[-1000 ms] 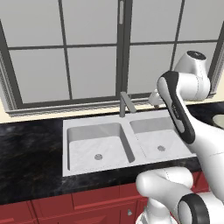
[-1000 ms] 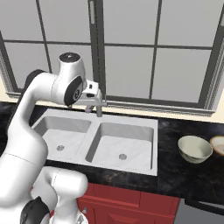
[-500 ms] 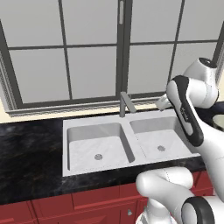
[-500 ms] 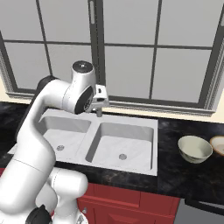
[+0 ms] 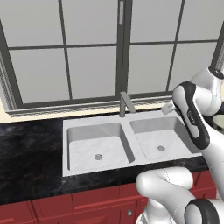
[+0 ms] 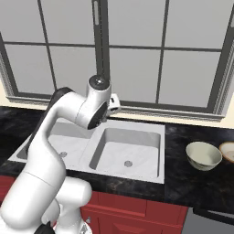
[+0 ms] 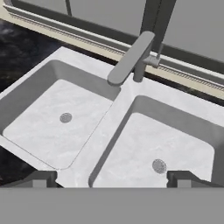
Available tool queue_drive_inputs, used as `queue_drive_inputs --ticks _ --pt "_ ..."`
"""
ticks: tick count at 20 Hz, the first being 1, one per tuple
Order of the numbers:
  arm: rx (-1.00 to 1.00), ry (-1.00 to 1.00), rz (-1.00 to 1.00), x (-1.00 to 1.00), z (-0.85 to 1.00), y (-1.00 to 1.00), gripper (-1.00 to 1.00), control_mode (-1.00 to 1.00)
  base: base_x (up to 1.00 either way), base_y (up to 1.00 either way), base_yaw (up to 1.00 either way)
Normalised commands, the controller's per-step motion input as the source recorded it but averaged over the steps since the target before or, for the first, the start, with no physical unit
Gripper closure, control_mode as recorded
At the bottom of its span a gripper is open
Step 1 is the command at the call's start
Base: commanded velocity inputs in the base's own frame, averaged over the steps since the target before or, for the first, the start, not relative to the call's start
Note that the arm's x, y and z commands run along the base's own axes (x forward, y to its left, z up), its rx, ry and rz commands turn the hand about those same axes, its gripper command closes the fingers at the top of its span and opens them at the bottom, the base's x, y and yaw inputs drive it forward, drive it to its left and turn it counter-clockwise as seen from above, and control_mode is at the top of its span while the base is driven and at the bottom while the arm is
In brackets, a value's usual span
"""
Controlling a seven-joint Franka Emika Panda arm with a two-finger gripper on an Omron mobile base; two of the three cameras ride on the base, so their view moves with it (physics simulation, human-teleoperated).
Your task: Rinse each bowl for a few seconds and place them down in the sink or on the counter.
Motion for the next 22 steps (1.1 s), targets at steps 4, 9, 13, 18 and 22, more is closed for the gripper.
queue_drive_inputs --ticks 4,9,13,18,22 --pt "0.0 -0.07 0.06 0.34 -0.17 -0.01 -1.0 -1.0 0.0 0.0 0.0" --pt "0.01 -0.08 0.06 0.36 -0.13 -0.04 -1.0 -1.0 0.0 0.0 0.0" --pt "0.02 -0.07 0.06 0.33 -0.11 -0.11 -1.0 -1.0 0.0 0.0 0.0" --pt "0.06 -0.07 0.06 0.29 -0.16 -0.04 -1.0 -1.0 0.0 0.0 0.0" --pt "0.07 -0.06 0.05 0.26 -0.17 -0.08 -1.0 -1.0 0.0 0.0 0.0"
